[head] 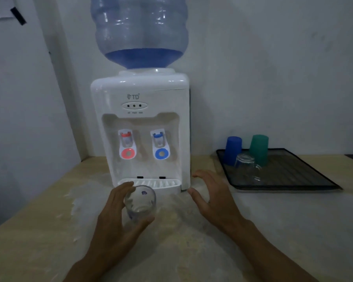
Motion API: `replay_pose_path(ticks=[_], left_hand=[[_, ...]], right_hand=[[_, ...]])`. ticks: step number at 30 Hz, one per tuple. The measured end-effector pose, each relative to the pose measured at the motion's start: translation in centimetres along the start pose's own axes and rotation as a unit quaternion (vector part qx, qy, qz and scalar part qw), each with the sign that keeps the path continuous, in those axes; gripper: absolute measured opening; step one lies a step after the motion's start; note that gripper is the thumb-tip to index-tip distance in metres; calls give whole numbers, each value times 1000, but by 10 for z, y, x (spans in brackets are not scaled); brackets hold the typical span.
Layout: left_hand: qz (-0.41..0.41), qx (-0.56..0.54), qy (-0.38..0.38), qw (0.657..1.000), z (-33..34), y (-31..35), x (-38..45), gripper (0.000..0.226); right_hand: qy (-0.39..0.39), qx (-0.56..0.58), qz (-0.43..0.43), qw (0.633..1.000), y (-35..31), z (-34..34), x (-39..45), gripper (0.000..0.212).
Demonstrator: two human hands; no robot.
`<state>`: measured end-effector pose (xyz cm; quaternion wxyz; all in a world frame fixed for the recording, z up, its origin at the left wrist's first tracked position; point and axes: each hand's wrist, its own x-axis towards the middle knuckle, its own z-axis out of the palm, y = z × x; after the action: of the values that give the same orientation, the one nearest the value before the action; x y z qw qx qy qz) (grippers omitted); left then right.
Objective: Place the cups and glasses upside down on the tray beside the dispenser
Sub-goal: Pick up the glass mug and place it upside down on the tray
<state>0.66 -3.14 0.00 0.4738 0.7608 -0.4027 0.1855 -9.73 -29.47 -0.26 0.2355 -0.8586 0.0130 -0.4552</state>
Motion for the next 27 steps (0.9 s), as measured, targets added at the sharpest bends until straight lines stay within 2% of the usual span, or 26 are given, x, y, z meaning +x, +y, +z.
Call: replay_pose_path(ticks=[4, 7, 9, 13, 17, 21, 25, 27], left_hand=[[61, -1, -56, 997, 13, 6, 2, 87], [70, -29, -82, 994, 36, 23, 18, 94], [95, -44, -79, 991, 57, 35, 35, 90], [109, -119, -42, 986, 92, 70, 70, 72], [70, -179, -9, 981, 121, 96, 96, 62], [-7, -275, -5, 961, 142, 107, 101, 55], [-55, -310, -13, 949, 151, 100, 95, 41], [-75, -315, -22, 946, 154, 94, 93, 44]], right_hand=[[-4, 8, 2, 1000, 2, 2, -1, 36], [16, 11, 13, 1000, 7, 0, 0, 28], [41, 26, 32, 998, 13, -3, 0, 21], [91, 121, 98, 984, 18, -16, 3, 24], [139, 245, 140, 949, 11, -28, 8, 28], [100, 356, 194, 908, 10, -34, 12, 39], [87, 357, 217, 904, 15, -37, 15, 42], [94, 357, 218, 903, 17, -40, 15, 39]])
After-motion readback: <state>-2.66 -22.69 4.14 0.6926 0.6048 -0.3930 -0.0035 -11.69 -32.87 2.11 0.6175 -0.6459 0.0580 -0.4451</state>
